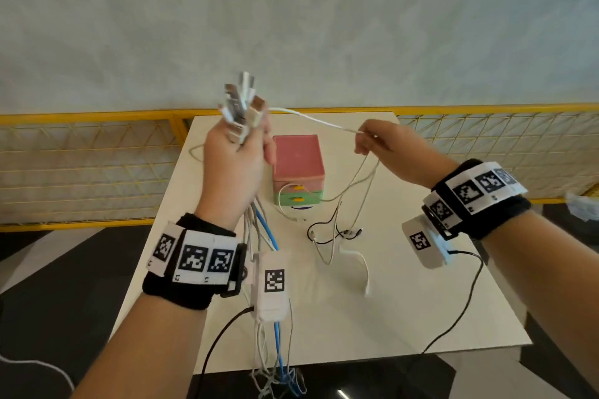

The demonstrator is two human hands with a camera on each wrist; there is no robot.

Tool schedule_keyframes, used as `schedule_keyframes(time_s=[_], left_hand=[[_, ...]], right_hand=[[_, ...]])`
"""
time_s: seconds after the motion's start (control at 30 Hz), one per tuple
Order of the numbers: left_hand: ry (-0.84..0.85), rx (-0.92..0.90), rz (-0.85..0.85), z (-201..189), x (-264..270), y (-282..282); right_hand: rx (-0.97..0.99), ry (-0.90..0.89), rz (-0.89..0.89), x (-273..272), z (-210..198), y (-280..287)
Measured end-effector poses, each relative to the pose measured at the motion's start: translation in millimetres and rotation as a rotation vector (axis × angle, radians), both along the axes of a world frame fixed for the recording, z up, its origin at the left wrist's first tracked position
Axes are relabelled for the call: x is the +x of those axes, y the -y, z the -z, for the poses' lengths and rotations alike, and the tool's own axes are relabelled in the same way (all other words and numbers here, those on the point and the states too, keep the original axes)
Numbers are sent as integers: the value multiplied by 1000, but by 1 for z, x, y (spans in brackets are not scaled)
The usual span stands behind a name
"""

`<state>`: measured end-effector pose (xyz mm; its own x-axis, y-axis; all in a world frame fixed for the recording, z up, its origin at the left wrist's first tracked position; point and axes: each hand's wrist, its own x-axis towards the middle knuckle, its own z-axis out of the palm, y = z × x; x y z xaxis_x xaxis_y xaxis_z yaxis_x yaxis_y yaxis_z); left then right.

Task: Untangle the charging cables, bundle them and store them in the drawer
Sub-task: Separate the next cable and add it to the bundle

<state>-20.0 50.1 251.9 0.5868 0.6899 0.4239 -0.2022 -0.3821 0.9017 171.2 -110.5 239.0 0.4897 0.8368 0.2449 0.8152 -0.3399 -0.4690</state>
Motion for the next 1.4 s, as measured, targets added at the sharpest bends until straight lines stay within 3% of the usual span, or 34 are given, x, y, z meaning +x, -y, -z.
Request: schedule_keyframes(time_s=[0.17,0.27,0.37,0.5,0.6,0.73,0.8,0.97,1.07,1.17,1.3,1.4], left_hand=[[144,-93,-166,-2,-8,-18],[12,-44,-158,0,-7,-13],[-141,54,-66,2,-3,5],[-212,114,91,4,-1,21],[-155,65,96,1,-5,24],[-16,-89,-70,1,-11,13],[-2,-120,-97,2,-16,8],[-24,-39,74,-3,-30,19],[-49,-38,180,-4,-33,27],[-45,-55,309,-8,-40,35],[-105,91,475,-19,-50,50],[-131,118,589,-23,-49,63]], right_hand=[[-190,-118,80,19,31,17],[-198,-101,52,13,29,12],[-110,-57,-4,-2,13,1],[-23,89,-76,-31,-25,-2],[52,197,-99,-50,-55,9],[40,238,-104,-80,-87,35],[-63,198,-132,-98,-95,45],[-560,5,-345,-145,-79,57],[-683,-138,-492,-159,-69,60],[-547,-276,-469,-158,-71,59],[-179,-30,-262,-144,-58,51],[-89,-96,-271,-145,-38,39]])
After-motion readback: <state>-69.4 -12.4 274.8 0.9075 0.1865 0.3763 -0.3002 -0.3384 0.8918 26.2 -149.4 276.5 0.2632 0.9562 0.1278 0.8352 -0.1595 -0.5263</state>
